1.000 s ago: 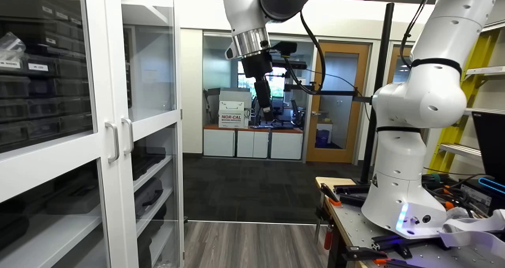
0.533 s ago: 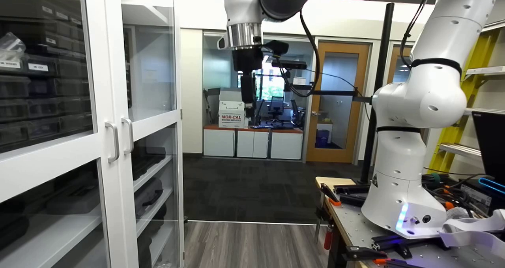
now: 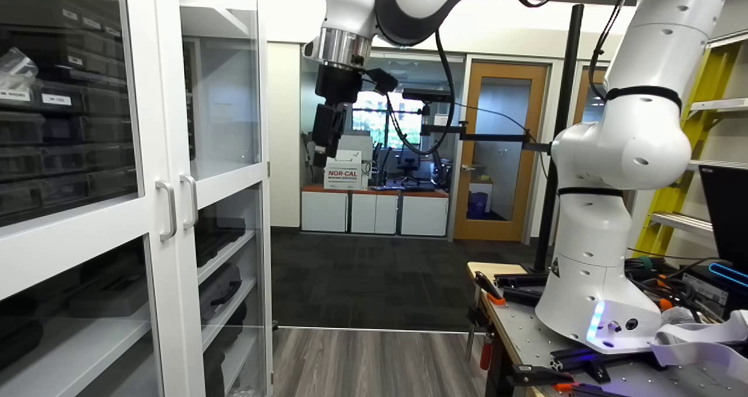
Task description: Open the cabinet door
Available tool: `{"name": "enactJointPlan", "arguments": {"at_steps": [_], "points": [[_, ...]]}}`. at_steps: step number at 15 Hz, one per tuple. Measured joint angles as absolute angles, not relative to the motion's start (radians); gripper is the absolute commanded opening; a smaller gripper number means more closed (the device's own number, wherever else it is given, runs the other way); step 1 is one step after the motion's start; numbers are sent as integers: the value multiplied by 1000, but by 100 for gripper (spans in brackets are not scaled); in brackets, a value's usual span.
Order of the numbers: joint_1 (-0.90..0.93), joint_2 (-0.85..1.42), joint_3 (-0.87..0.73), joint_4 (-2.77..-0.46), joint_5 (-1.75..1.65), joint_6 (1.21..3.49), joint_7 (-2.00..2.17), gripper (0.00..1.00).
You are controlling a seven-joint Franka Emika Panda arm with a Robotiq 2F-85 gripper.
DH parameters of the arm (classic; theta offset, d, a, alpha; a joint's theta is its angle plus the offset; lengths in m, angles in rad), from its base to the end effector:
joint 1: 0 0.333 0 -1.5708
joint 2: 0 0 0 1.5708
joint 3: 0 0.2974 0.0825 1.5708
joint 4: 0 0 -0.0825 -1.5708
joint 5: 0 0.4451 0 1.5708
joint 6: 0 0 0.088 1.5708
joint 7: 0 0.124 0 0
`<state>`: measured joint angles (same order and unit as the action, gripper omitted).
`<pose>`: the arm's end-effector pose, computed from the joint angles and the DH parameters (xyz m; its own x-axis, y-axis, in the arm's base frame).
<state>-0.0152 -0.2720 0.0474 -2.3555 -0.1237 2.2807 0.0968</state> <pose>0.5385 0.0126 0.3910 0.9795 0.0165 0.2010 -0.0040 -0.9949 0.1012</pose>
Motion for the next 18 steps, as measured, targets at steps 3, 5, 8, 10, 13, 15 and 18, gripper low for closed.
{"name": "enactJointPlan", "arguments": {"at_steps": [3, 5, 8, 10, 13, 15, 18], "points": [[-17, -210, 29, -2354, -126, 2414, 97, 100], [-18, -169, 18, -2350, -126, 2482, 97, 100], [-18, -116, 9, -2335, -127, 2530, 97, 100], [-17, -113, 9, -2335, -127, 2530, 97, 100], [-16, -114, 10, -2335, -127, 2530, 97, 100], [-16, -114, 10, -2335, -127, 2530, 97, 100], [-16, -105, 13, -2335, -139, 2533, 97, 100]]}}
